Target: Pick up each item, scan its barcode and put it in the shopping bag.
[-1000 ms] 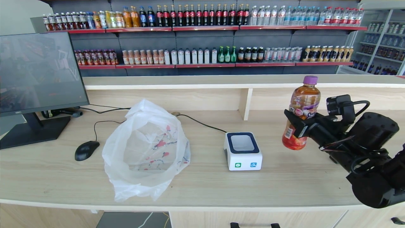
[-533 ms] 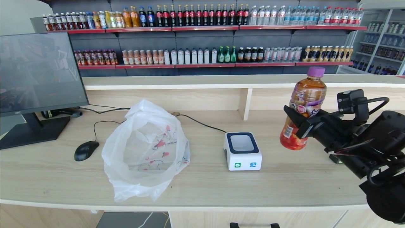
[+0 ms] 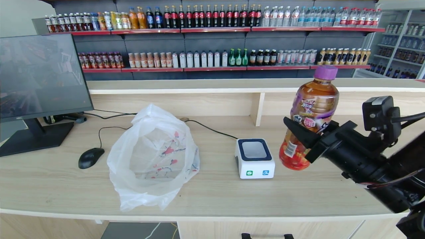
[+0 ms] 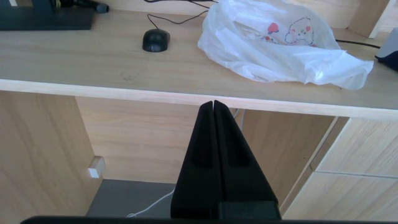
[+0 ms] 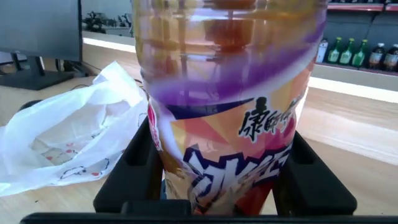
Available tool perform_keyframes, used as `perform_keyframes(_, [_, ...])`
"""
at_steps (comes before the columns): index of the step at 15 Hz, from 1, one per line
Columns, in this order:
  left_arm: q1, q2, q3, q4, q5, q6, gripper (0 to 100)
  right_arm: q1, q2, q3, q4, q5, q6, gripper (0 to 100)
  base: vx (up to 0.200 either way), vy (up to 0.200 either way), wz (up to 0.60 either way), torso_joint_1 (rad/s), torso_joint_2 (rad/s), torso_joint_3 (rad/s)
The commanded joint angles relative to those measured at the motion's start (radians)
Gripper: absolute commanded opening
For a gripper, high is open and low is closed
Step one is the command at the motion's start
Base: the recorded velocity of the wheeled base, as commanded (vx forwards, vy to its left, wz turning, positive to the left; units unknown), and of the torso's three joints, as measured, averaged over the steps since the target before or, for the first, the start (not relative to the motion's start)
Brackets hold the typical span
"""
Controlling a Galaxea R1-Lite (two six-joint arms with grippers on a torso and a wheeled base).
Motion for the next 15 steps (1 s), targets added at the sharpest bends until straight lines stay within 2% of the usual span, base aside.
perform_keyframes(1, [0.000,0.000,0.000,0.000,0.000,0.000,0,0.073,-0.067,0.051,-0.001,0.000,-0.001,0,0.000,0.000,0.00,0.000,0.00,0.000])
perform_keyframes(3, [0.000,0.000,0.000,0.000,0.000,0.000,0,0.113,-0.098,0.086,-0.001,0.000,-0.003,0,0.000,0.000,0.00,0.000,0.00,0.000])
perform_keyframes(6, [0.000,0.000,0.000,0.000,0.000,0.000,0,0.229,-0.110,0.101,-0.001,0.000,-0.001,0,0.000,0.000,0.00,0.000,0.00,0.000])
perform_keyframes(9, [0.000,0.000,0.000,0.000,0.000,0.000,0,0.306,-0.104,0.043,-0.001,0.002,0.025,0,0.000,0.000,0.00,0.000,0.00,0.000])
perform_keyframes(10, [0.000,0.000,0.000,0.000,0.000,0.000,0,0.351,-0.104,0.026,-0.001,0.000,0.061,0,0.000,0.000,0.00,0.000,0.00,0.000])
perform_keyframes(14, [0.000,0.000,-0.001,0.000,0.000,0.000,0,0.390,-0.095,-0.028,-0.001,0.000,0.167,0,0.000,0.000,0.00,0.000,0.00,0.000])
perform_keyframes(15, [0.000,0.000,0.000,0.000,0.000,0.000,0,0.416,-0.096,-0.045,-0.001,0.002,0.239,0,0.000,0.000,0.00,0.000,0.00,0.000])
